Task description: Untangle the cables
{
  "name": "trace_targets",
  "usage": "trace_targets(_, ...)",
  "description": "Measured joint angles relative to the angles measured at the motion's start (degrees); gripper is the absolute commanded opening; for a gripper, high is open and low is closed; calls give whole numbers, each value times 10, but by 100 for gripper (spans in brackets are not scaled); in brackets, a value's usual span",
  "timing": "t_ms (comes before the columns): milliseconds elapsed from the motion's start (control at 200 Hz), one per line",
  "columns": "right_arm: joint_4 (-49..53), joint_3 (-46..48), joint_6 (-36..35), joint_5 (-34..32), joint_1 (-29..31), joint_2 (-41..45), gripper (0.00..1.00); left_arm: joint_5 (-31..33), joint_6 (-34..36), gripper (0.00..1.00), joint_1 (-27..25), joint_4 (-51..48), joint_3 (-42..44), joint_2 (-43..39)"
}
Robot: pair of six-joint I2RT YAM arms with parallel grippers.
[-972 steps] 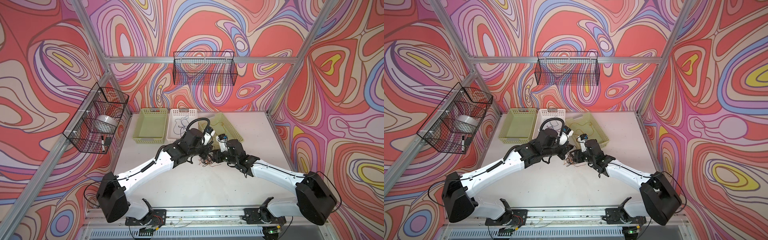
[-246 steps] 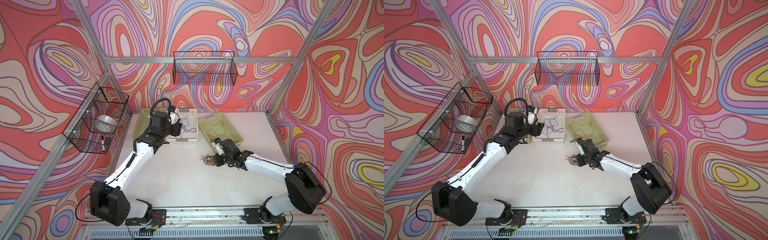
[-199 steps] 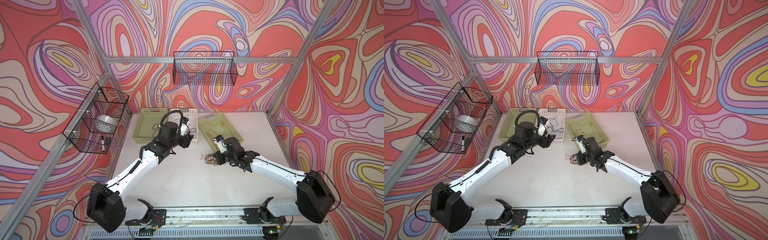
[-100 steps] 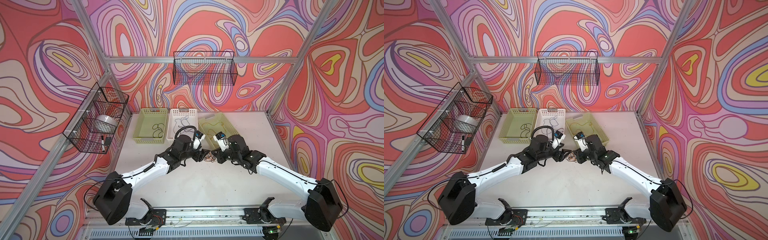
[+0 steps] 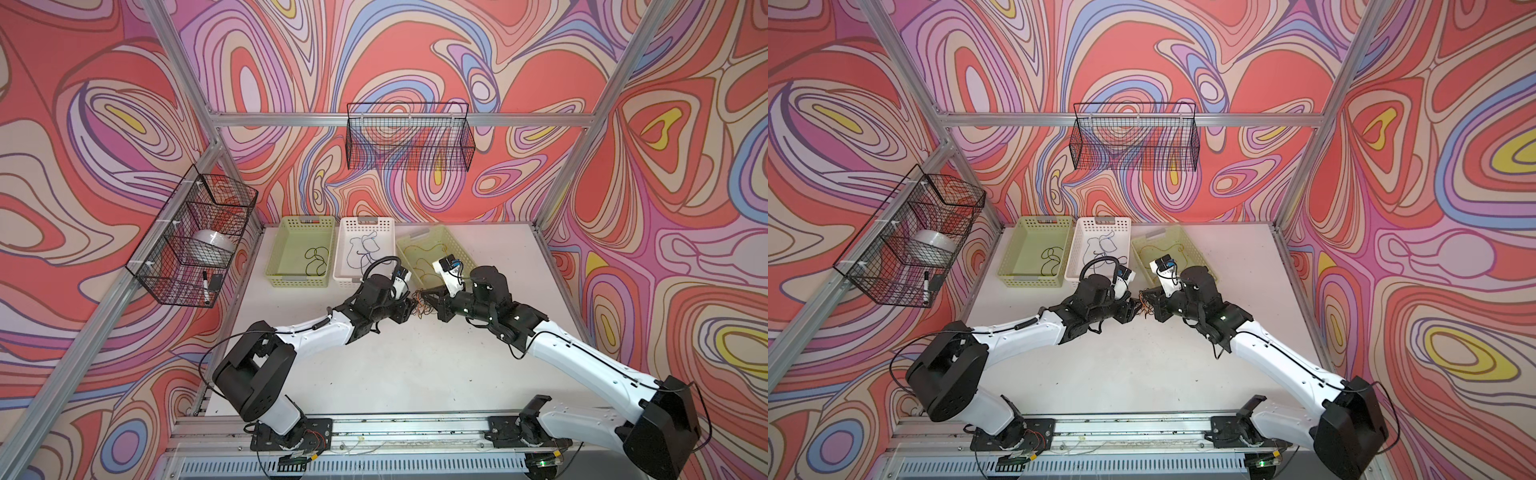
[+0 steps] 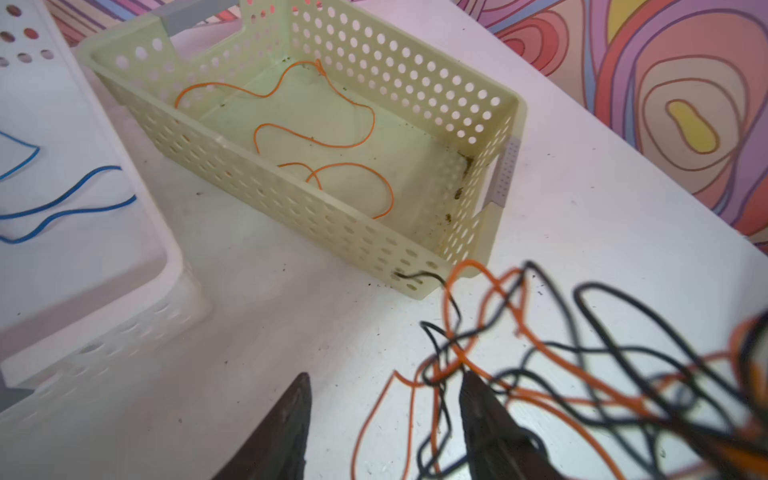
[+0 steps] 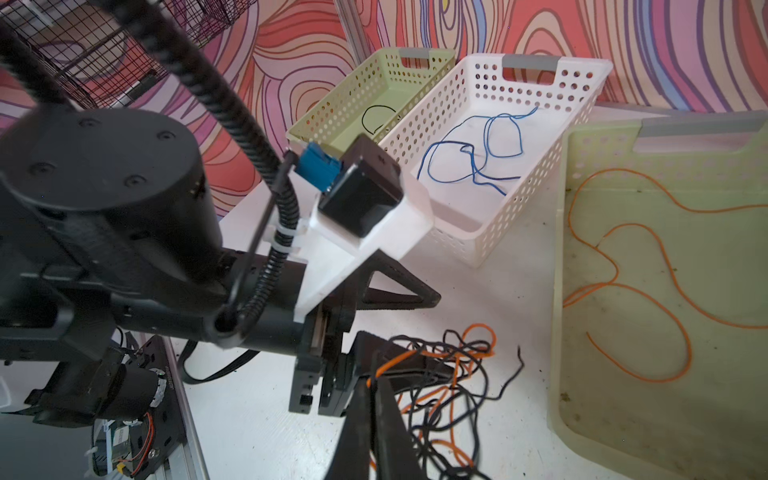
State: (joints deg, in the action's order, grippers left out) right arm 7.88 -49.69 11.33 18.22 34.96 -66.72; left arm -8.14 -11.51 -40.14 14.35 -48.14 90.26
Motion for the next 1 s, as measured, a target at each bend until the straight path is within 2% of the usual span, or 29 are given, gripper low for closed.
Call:
trace_targets(270, 10, -9, -2, -44, 0, 5, 0, 64, 9, 25, 0, -43, 55, -15)
trace_targets(411, 20, -11, -3, -76, -3, 6, 0, 88, 18, 19, 0, -74, 89, -64)
trace_targets(561, 38, -11, -6, -113, -9, 2, 0, 113, 27, 18, 0, -104, 99, -113)
trace_targets(621, 45, -11, -6, -129, -12, -2, 0, 124, 31, 22, 0, -118, 100, -128)
trace_targets(721, 52, -10, -8, -136, -16, -5, 0, 134, 41, 46, 0, -137, 101, -150)
trace_targets(761, 50, -10, -12, -124, -17, -6, 0, 133, 45, 53, 0, -143, 101, -158)
trace_targets(891, 44, -11, -24, -59, -18, -32, 0, 122, 57, 63, -1, -153, 100, -190)
trace_targets(1001, 42, -10, -29, -9, -18, -57, 0, 112, 73, 66, -9, -153, 90, -215)
